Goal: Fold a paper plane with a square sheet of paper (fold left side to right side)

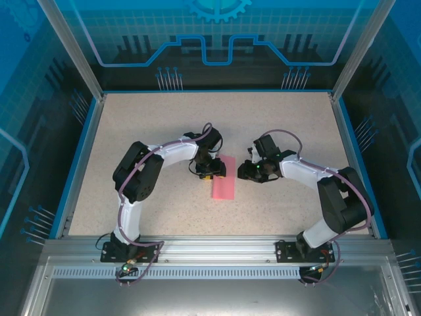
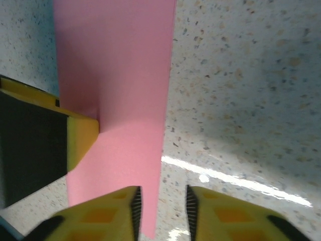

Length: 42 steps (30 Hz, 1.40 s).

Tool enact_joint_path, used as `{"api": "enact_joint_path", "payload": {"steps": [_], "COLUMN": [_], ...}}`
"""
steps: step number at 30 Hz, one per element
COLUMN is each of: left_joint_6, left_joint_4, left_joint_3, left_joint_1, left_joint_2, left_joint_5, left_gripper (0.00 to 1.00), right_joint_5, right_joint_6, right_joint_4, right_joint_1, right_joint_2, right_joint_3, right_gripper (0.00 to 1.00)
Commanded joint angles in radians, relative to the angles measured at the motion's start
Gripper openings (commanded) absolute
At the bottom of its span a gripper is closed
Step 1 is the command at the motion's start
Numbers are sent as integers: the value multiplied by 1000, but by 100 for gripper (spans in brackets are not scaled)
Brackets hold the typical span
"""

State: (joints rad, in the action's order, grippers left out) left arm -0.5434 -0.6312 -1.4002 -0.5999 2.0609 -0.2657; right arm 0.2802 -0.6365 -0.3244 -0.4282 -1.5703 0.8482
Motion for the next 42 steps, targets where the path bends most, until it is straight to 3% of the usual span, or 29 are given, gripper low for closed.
{"api": "enact_joint_path", "payload": {"steps": [1, 5, 8, 20, 42], "left_joint_6": [20, 19, 17, 5, 5], "left_joint_4": [63, 63, 62, 65, 61], "left_joint_3": [51, 52, 52, 45, 41], "left_joint_1": [-57, -58, -59, -61, -61], "left_joint_2": [137, 137, 137, 149, 155], "left_joint_5": [-14, -13, -14, -20, -18], "left_gripper": [51, 51, 51, 51, 51], "right_joint_5": [67, 87, 87, 28, 32], "right_joint_6": [-30, -55, -60, -64, -68], "right_joint_4": [47, 85, 91, 51, 16], "right_joint_1": [-26, -46, -58, -64, -76], "right_joint_2": [-46, -92, -125, -125, -212], "right_joint_3": [26, 25, 63, 69, 103], "right_gripper": [22, 10, 8, 9, 8]}}
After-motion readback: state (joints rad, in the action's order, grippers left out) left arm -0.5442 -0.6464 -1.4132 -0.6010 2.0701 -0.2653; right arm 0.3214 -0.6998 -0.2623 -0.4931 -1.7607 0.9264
